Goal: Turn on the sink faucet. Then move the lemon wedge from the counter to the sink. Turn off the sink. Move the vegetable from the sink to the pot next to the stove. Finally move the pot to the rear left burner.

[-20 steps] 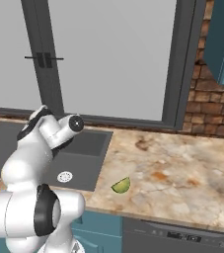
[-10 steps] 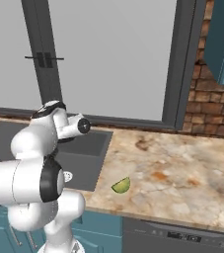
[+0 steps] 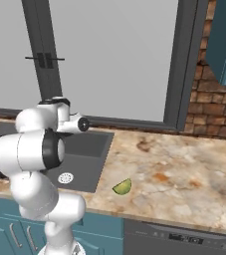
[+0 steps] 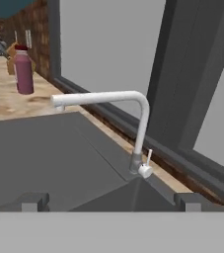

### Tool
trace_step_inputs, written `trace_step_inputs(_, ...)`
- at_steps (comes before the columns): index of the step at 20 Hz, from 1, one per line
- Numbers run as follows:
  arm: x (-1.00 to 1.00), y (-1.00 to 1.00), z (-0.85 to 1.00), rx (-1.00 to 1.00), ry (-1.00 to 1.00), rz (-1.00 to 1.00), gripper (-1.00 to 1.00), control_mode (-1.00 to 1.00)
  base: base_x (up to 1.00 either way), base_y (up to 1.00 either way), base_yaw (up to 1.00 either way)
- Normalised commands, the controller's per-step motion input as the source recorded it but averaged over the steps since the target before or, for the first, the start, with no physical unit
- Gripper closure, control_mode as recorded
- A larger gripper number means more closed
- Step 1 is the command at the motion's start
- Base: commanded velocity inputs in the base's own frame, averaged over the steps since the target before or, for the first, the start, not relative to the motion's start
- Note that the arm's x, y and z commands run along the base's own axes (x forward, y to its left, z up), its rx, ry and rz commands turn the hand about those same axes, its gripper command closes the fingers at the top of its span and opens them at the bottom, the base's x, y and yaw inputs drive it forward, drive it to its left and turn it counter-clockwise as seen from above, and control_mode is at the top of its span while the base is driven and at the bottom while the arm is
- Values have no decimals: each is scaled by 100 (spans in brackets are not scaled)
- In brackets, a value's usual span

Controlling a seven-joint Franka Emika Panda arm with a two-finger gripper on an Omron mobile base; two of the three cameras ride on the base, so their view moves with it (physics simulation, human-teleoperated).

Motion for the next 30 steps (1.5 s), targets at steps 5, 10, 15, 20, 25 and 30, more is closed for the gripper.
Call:
trace_step_inputs(5,31,46,-24,0,0,0,-100,-100,0,0,0)
trace_step_inputs(10,30,42,-15,0,0,0,-100,-100,0,0,0)
trace_step_inputs(15,39,28,-17,0,0,0,-100,-100,0,0,0)
trace_step_inputs(20,51,5,-18,0,-3,3,-100,-100,0,0,0)
trace_step_inputs(25,39,0,-25,0,-8,4,-100,-100,0,0,0)
trace_step_inputs(30,42,0,-34,0,-3,3,-100,-100,0,0,0)
